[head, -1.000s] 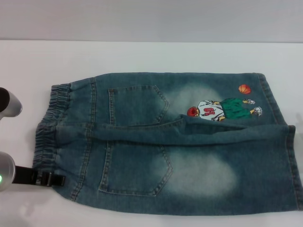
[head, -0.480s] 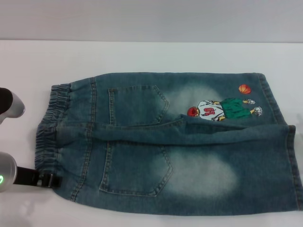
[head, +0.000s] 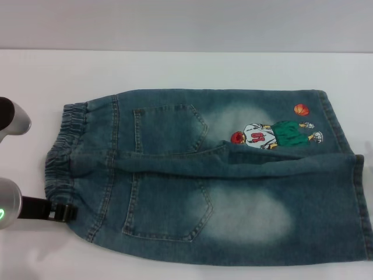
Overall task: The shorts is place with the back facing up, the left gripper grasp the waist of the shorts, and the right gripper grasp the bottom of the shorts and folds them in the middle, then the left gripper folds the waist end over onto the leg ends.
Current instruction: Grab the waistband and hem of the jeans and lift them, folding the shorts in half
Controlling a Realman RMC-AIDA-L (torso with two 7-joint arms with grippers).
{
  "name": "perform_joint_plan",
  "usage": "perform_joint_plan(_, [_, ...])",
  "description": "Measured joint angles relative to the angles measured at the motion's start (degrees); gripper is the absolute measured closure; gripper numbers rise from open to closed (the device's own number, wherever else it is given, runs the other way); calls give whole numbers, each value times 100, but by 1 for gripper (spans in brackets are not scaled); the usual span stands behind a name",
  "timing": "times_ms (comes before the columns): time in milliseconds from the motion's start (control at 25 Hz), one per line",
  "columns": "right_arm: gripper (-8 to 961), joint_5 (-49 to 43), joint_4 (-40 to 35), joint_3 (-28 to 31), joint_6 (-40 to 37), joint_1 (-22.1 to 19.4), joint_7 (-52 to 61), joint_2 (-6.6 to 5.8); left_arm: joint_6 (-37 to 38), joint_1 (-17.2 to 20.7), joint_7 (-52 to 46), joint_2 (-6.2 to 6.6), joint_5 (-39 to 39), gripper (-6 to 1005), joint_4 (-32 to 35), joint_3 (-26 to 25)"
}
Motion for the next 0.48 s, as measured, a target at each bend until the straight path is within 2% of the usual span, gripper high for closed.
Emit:
perform_joint_plan(200, [291,0,31,-162,-31,-1,161,-17,-1,10,0,-3,-4,563,-38,7])
perform_joint_plan(240, [292,0,48,-339,-48,27,501,-68,-1,11,0,-3,-4,567,-45,9])
perform_joint_plan(280, [292,0,48,-339,-48,27,501,-68,-5,12,0,-4,-4,571,-58,11])
perform_joint_plan(480, [292,0,461,-970,-318,12,1568,-311,-52,30,-2,-3,-6,591,-164,13])
